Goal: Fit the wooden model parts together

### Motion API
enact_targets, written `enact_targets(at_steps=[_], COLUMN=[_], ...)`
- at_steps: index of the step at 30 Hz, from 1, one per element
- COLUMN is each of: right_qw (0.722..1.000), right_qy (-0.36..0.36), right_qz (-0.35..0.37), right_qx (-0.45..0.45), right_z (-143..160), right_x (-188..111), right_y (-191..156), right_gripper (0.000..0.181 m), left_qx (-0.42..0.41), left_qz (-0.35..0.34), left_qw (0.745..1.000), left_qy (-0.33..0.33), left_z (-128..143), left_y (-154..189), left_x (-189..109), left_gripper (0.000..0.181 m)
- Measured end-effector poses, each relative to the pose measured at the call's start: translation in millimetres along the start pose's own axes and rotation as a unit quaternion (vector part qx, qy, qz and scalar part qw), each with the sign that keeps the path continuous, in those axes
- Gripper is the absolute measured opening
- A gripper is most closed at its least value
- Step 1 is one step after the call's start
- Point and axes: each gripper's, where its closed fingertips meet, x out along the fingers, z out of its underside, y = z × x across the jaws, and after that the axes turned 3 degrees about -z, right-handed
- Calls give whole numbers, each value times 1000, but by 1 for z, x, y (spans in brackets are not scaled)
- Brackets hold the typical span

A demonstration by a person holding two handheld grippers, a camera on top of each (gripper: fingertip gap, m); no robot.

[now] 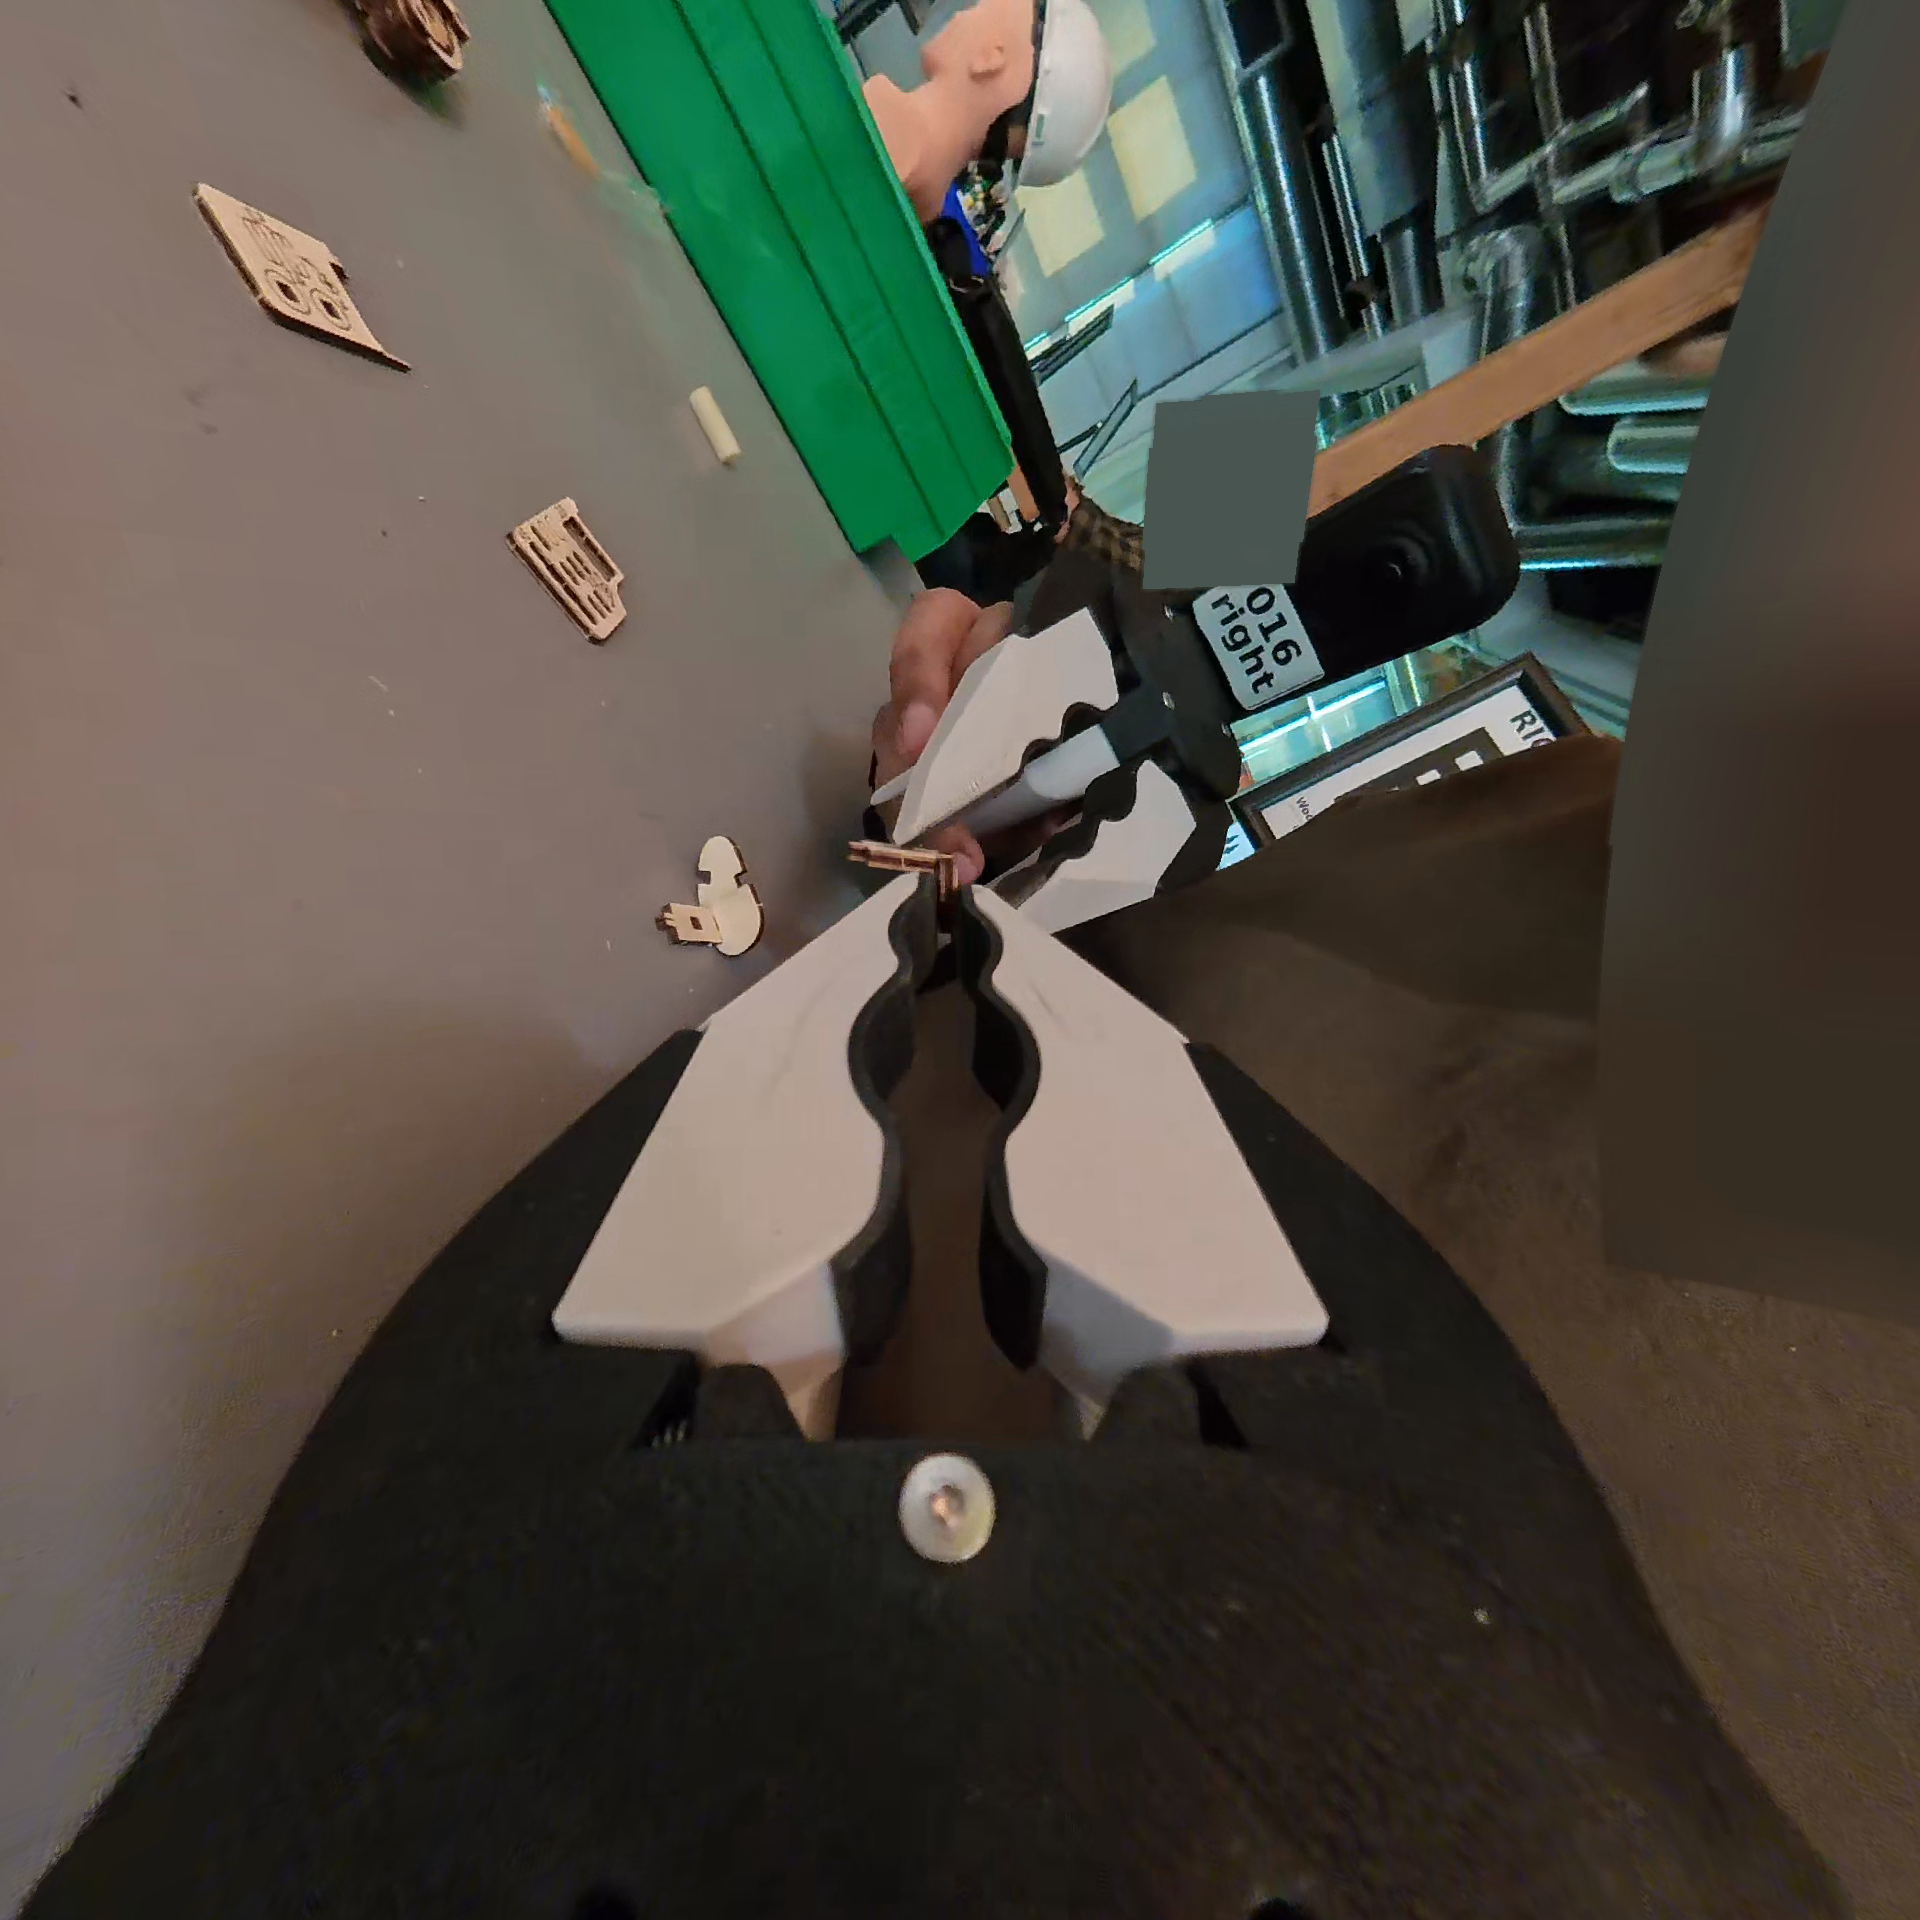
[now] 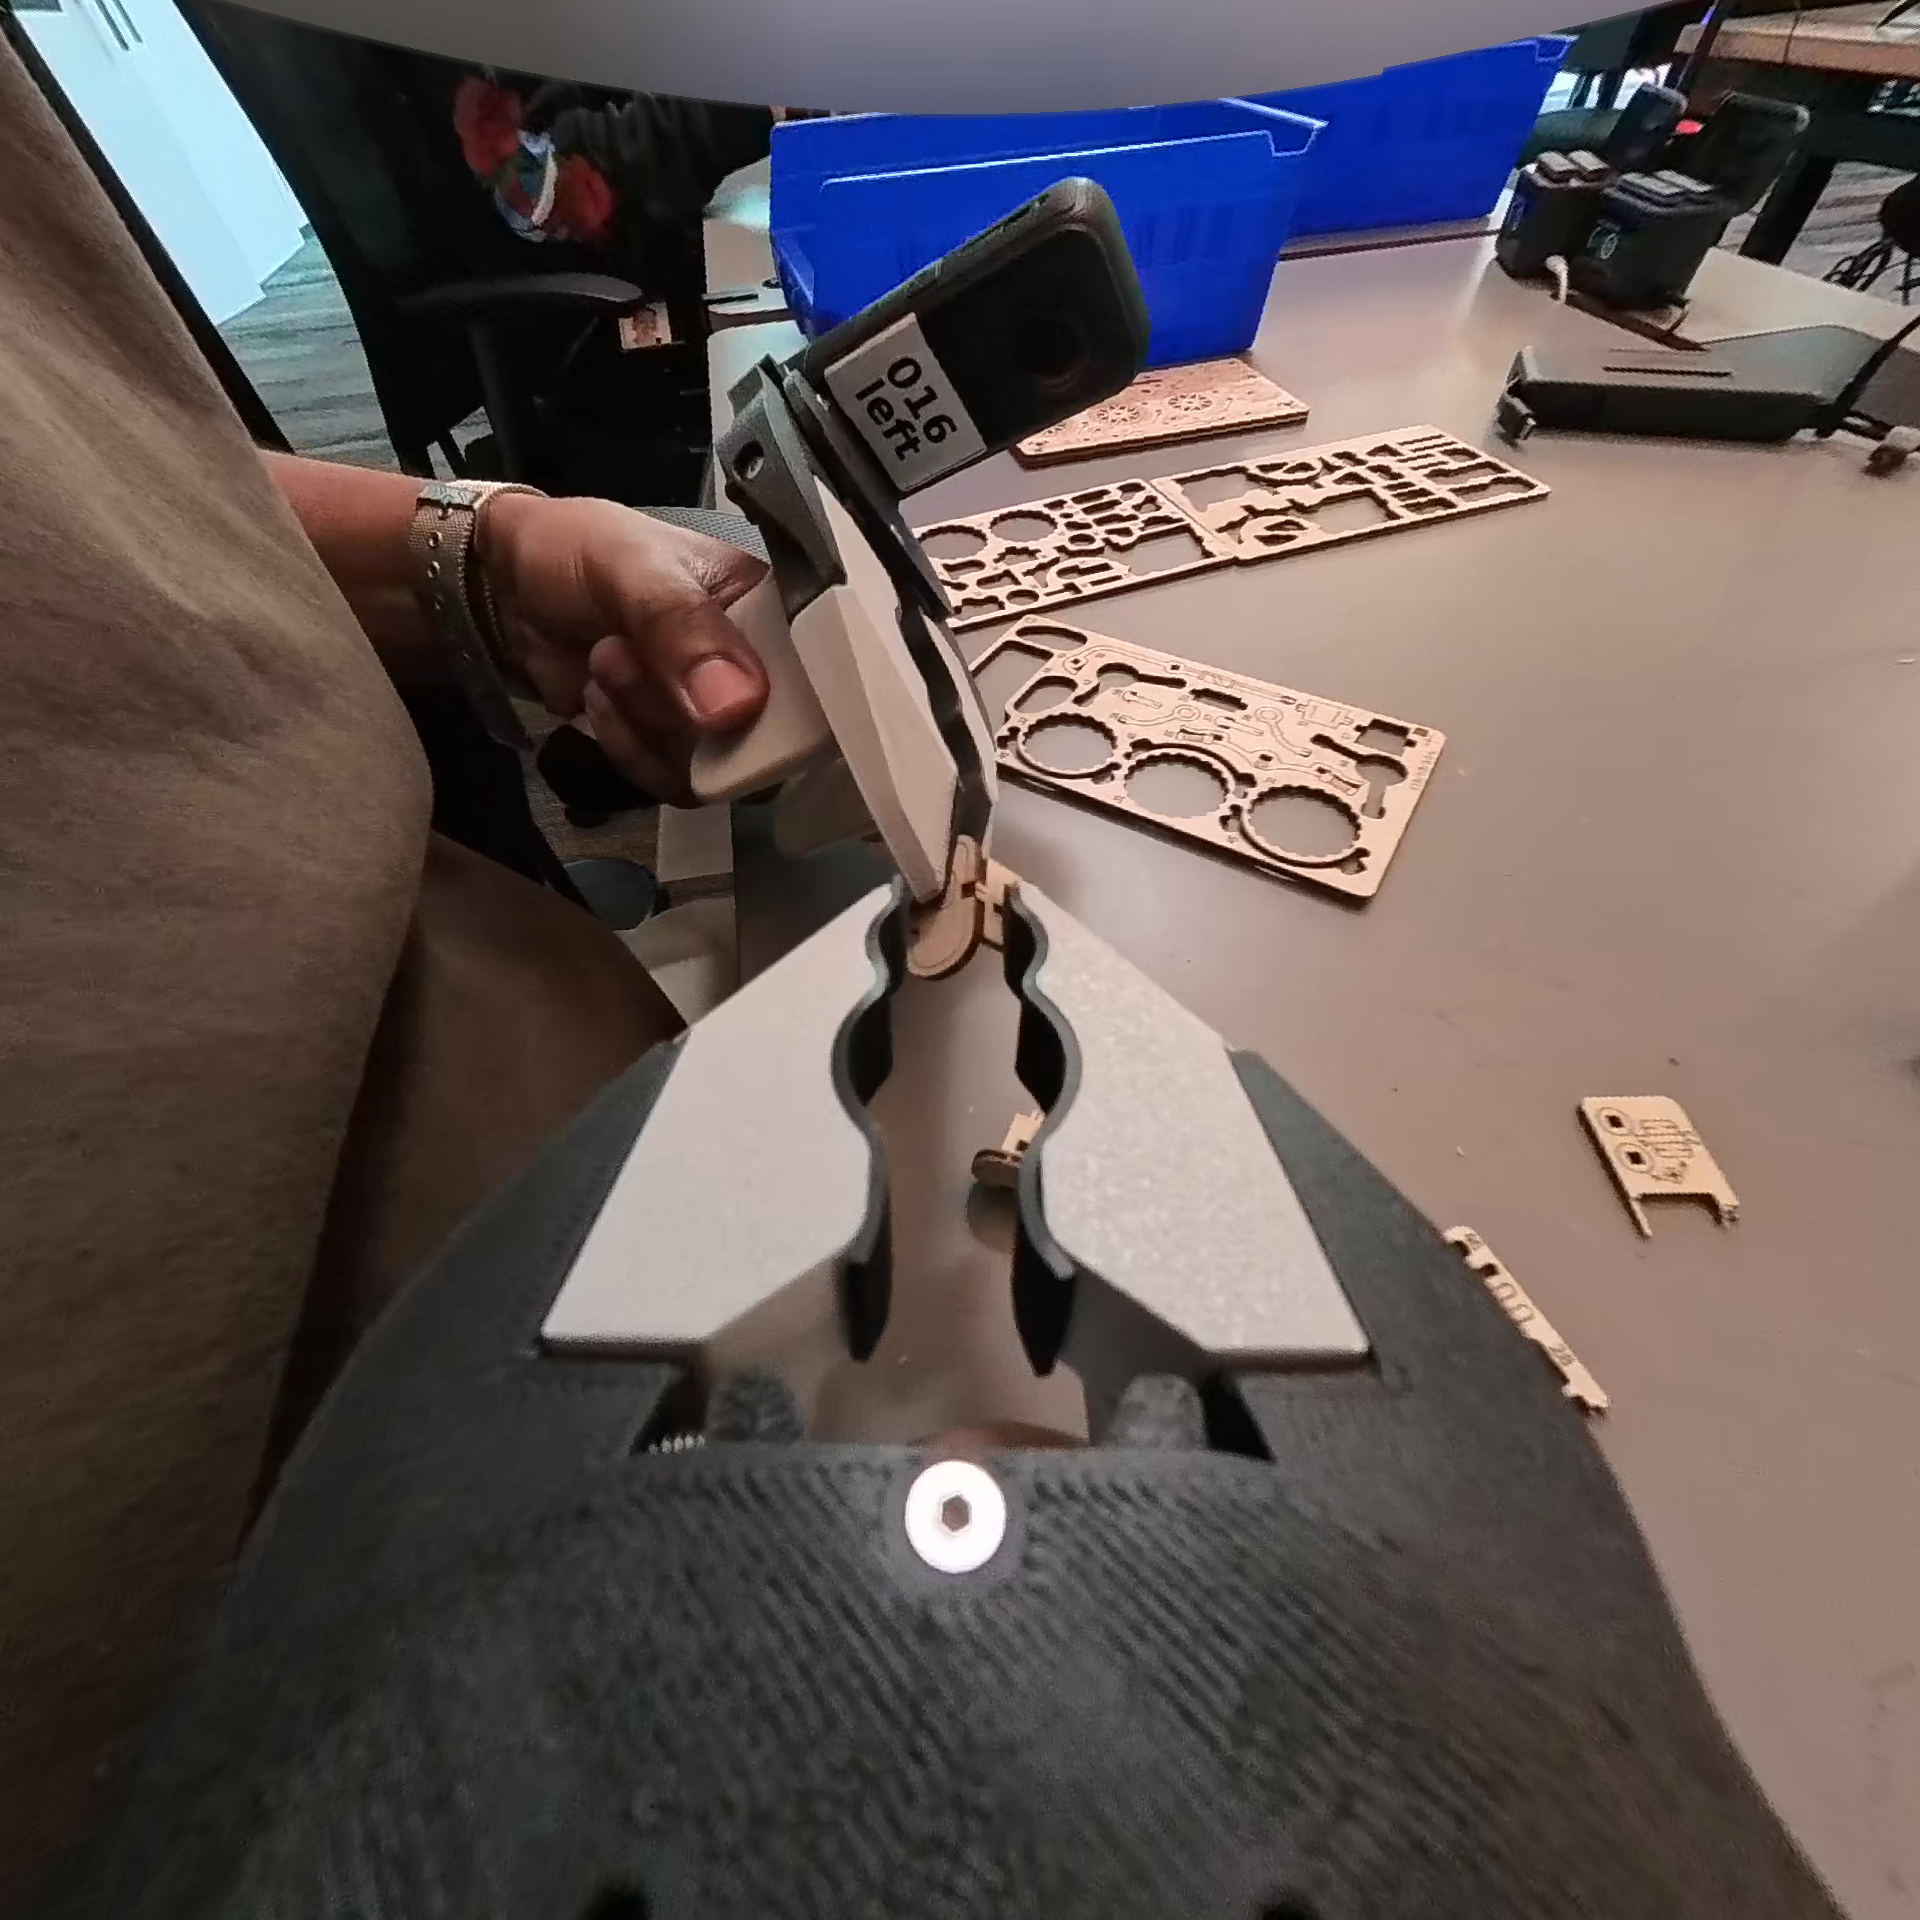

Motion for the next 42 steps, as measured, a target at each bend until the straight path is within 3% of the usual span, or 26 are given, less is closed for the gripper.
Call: enact_targets(at_steps=[11,42], right_qw=[1000,1000], right_qy=[-9,-15], right_qz=[9,18], right_qx=[-9,-11], right_z=[1,5], right_x=[-1,-1], right_y=[2,4], right_gripper=[12,8], left_qx=[-73,-76], left_qz=[29,13], left_qw=[997,997], left_qy=[20,26], left_z=[-2,-3], left_y=[-2,-7], left_x=[2,-2], left_gripper=[0,3])
